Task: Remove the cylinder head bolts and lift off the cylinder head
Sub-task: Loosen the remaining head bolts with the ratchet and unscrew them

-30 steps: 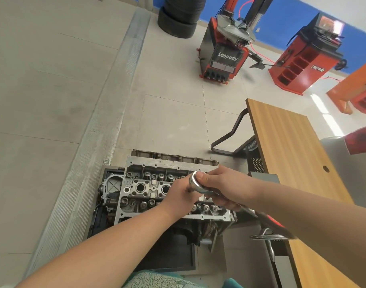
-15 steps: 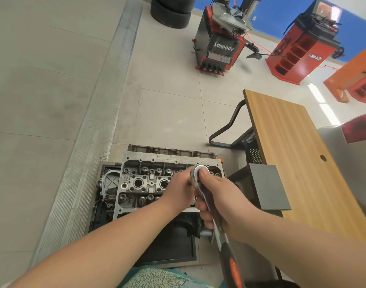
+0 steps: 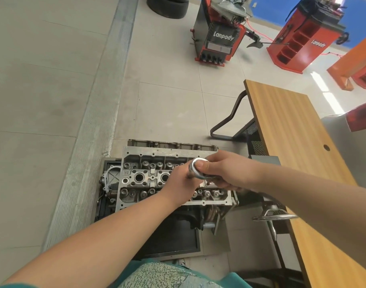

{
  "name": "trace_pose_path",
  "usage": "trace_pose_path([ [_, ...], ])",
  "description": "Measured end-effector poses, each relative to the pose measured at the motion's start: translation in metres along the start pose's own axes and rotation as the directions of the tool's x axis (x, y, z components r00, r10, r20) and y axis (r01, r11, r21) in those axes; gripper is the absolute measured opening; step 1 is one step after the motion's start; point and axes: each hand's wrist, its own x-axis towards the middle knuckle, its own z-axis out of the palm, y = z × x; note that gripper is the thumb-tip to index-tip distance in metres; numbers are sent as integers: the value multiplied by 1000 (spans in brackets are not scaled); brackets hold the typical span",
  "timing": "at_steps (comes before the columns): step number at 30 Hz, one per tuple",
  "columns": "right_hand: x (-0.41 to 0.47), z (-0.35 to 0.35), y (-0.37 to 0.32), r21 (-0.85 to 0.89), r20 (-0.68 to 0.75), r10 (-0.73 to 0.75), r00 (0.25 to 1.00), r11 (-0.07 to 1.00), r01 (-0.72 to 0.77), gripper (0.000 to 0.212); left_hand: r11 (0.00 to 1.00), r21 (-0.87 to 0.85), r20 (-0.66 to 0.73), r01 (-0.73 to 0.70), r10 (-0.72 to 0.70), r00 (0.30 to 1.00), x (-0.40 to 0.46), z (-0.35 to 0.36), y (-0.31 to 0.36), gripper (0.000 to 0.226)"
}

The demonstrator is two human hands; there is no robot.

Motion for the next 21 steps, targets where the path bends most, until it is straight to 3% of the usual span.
trace_pose_path([
  [5,15,-21,-17,-413,92,-70,993,905,103,56,998,-60,14,31,-31,999,-2,-1,-2,17],
  [9,23,-25,-30,-502,145,0,989,862,73,55,996,-88,13,29,-28,1000,-4,-2,-4,3],
  [13,16,-18,-26,-598,41,-57,998,798,70,52,996,-83,28,17,-15,1000,-5,-4,-3,2],
  [16,7,-3,-8,-609,-169,-124,978,793,-4,56,998,-66,33,-9,11,999,-5,-5,1,17],
  [18,1,10,13,-590,-418,-281,864,807,-23,59,998,-54,24,-14,15,1000,-5,-4,1,29],
  [19,-4,19,26,-577,-543,-392,742,817,9,56,999,-42,18,-10,11,1000,-4,-3,0,32],
  [21,-15,40,54,-493,-764,-500,407,860,132,32,1000,-23,3,-14,15,1000,-3,-1,-2,33],
])
